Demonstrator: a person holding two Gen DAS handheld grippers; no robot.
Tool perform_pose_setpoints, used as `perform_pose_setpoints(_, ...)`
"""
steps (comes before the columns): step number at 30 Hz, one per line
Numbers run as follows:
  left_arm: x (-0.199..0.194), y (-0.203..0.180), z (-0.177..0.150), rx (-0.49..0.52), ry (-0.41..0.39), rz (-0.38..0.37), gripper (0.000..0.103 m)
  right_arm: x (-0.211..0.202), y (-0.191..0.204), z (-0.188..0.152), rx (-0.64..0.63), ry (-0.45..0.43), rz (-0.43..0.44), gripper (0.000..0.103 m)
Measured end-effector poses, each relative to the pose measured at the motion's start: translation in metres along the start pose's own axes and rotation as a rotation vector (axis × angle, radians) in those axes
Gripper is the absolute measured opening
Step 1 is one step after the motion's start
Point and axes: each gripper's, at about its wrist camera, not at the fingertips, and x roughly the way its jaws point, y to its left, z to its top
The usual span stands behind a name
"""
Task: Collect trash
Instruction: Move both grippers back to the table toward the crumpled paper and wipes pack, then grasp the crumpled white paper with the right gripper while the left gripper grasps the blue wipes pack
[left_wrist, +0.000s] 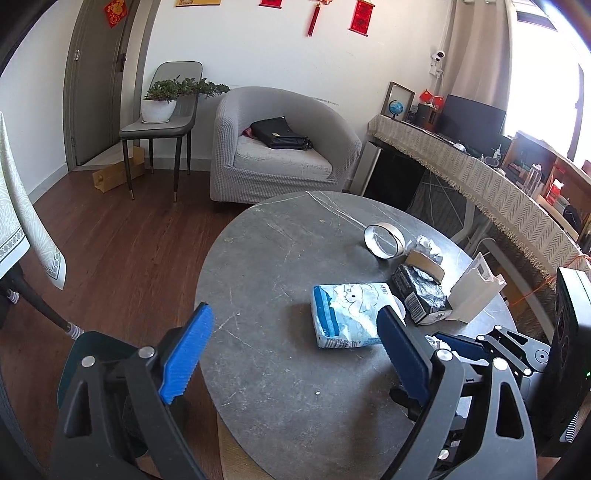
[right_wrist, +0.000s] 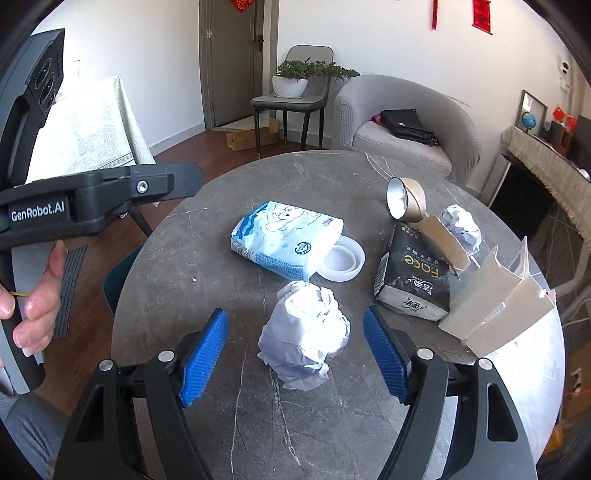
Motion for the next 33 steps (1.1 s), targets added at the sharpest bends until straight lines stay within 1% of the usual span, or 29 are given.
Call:
perform_pose_setpoints(2, 0.008, -0.005, -0.001, -0.004, 0.022, -0.025, 0.092, 0.004, -0.003, 0.001, 0.009, 0.004, 0.0, 0.054)
perform_pose_setpoints(3, 0.012, -0.008, -0.002, -0.01, 0.034, -0.04, 0.092, 0.005, -0.005, 0.001, 0.009, 0.012, 0.006, 0.044)
perform_pose_setpoints(4, 0.016, -0.01, -0.003, -0.017, 0.043, -0.053, 0.092, 0.004, -0.006, 0.001, 0.012, 0.012, 0.01, 0.043)
perform_pose_setpoints(8, 0.029, -0.017, -0.004, -0.037, 0.062, -0.082, 0.092, -0.008, -0.018, -0.003, 0.021, -0.002, 0.0, 0.043)
perform_pose_setpoints(12, 0.04, -0.025, -0.006, -0.027, 0.076, -0.09, 0.092, -0.023, -0.036, -0.007, 0.05, -0.02, -0.006, 0.043)
perform_pose_setpoints(15, 0.049, -0.028, -0.009, -0.031, 0.09, -0.088, 0.092, -0.028, -0.049, -0.011, 0.076, -0.022, -0.009, 0.043)
perform_pose_setpoints(18, 0.057, -0.032, -0.01, -0.04, 0.108, -0.103, 0.092, -0.03, -0.058, -0.015, 0.095, -0.02, -0.008, 0.043)
perform_pose_setpoints(20, 0.06, -0.037, -0.009, -0.028, 0.109, -0.121, 0.092, -0.033, -0.062, -0.016, 0.102, -0.023, -0.009, 0.043)
perform_pose_setpoints(22, 0.063, -0.041, -0.008, -0.008, 0.108, -0.105, 0.092, -0.036, -0.064, -0.018, 0.106, -0.026, -0.007, 0.043)
perform_pose_setpoints(25, 0.069, -0.042, -0.006, -0.018, 0.132, -0.084, 0.092, -0.038, -0.065, -0.019, 0.104, -0.028, -0.005, 0.043)
perform_pose_setpoints(30, 0.073, -0.041, -0.005, -0.022, 0.141, -0.074, 0.092, -0.04, -0.064, -0.018, 0.103, -0.032, 0.004, 0.043)
perform_pose_setpoints(33, 0.075, -0.042, -0.004, -0.006, 0.147, -0.064, 0.091, -0.038, -0.061, -0.017, 0.091, -0.028, 0.007, 0.043)
